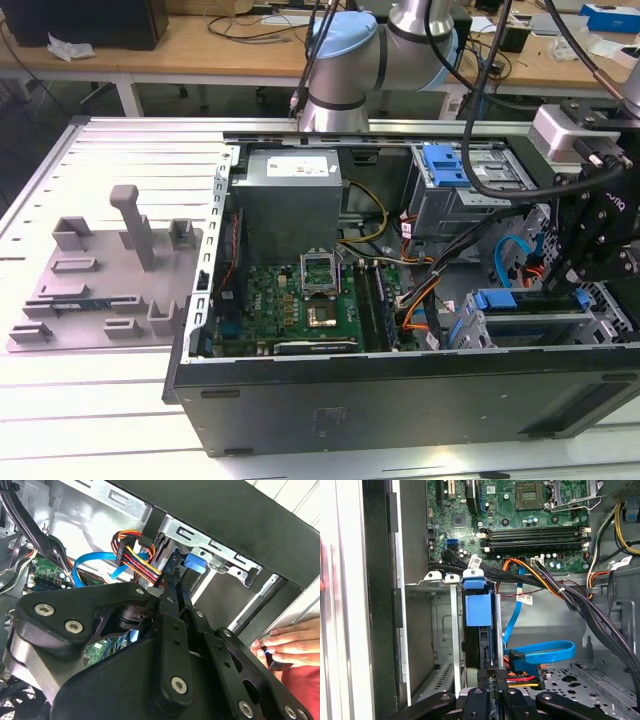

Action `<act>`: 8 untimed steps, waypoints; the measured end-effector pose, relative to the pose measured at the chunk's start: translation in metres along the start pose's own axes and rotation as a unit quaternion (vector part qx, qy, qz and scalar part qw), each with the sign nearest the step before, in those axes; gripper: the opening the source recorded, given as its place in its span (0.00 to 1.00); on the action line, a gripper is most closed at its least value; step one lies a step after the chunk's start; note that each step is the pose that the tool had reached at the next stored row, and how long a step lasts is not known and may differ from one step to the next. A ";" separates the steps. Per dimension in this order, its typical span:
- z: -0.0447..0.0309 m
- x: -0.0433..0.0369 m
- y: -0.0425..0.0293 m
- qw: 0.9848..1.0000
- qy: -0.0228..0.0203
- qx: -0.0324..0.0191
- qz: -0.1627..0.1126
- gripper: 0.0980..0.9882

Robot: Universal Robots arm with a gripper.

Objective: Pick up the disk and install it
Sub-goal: 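Insert the first disk wire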

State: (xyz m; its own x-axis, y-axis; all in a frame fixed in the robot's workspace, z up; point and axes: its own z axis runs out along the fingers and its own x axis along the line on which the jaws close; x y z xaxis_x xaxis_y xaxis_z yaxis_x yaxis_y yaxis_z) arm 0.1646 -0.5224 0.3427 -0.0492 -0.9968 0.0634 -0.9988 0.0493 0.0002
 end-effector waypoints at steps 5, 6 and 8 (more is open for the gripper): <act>0.0026 -0.0002 0.0000 1.000 0.000 0.000 -0.002 0.07; 0.0037 -0.0002 0.0000 1.000 0.000 0.000 -0.003 0.07; 0.0054 -0.0003 0.0000 1.000 0.000 0.000 -0.004 0.07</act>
State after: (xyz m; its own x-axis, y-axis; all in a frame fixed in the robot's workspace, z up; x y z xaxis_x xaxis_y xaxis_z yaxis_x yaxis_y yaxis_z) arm 0.1646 -0.5224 0.3372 -0.0418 -0.9971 0.0635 -0.9991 0.0419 0.0002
